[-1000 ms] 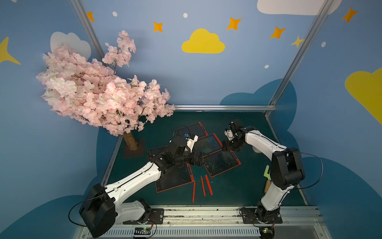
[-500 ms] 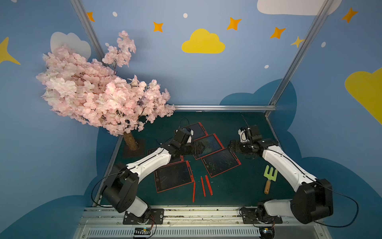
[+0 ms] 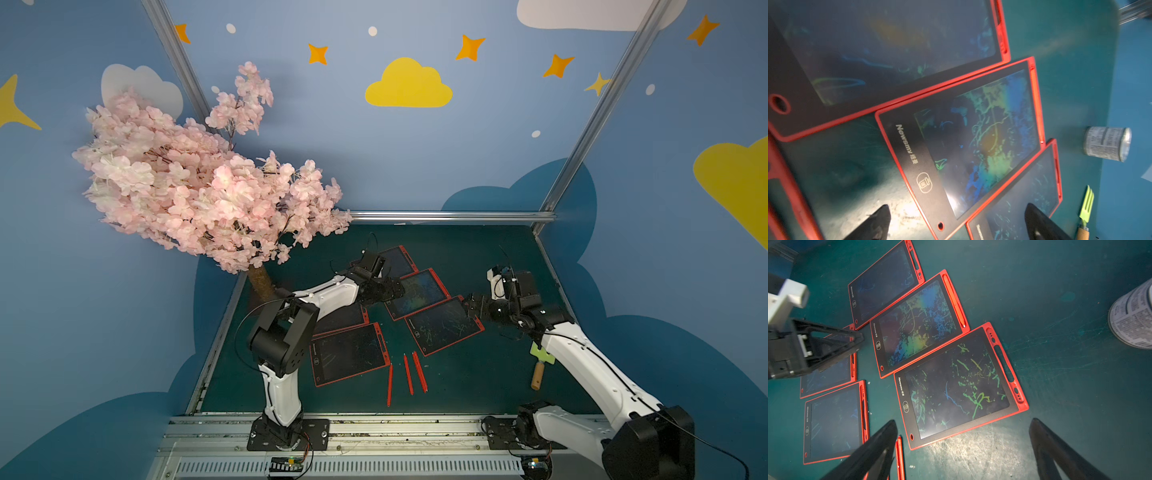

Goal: Place the stylus back onto the writing tablet
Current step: Move the writing tablet to the center of the board.

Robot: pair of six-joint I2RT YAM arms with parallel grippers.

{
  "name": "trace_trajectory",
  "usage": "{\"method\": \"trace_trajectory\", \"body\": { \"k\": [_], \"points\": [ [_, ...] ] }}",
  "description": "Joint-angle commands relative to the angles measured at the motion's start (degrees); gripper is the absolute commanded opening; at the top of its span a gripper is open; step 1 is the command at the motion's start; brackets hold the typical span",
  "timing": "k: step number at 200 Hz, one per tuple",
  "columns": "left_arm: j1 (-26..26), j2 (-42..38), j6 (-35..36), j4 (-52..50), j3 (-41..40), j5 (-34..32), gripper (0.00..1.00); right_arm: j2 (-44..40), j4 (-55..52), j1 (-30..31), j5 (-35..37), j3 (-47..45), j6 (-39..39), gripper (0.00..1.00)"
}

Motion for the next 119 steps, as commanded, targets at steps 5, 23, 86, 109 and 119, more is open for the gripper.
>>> {"method": "trace_trajectory", "body": {
  "k": [5,23,86,109,119],
  "points": [
    [0.1,1.7,-1.6,-2.2,1.5,-0.9,1.0,0.4,0.3,0.0,-2.7,0.1,0.2,0.98],
    [0.1,3.4,-1.8,-1.9,2.3,-0.7,1.0,1.8,0.3,0.0,-6.2,0.3,-1.1,0.98],
    [0.2,8.5,-1.3,-1.6,7.4,0.8,1.0,4.8,-2.2,0.1,-9.2,2.2,0.2,0.98],
    [0.3,11.2,-0.7,-1.7,10.3,1.6,1.0,4.5,-2.7,0.1,-7.9,2.0,0.6,0.98],
    [0.3,12.5,-0.6,-1.5,11.8,2.1,1.0,4.6,-3.0,0.0,-7.3,1.8,1.2,0.98]
  ]
}}
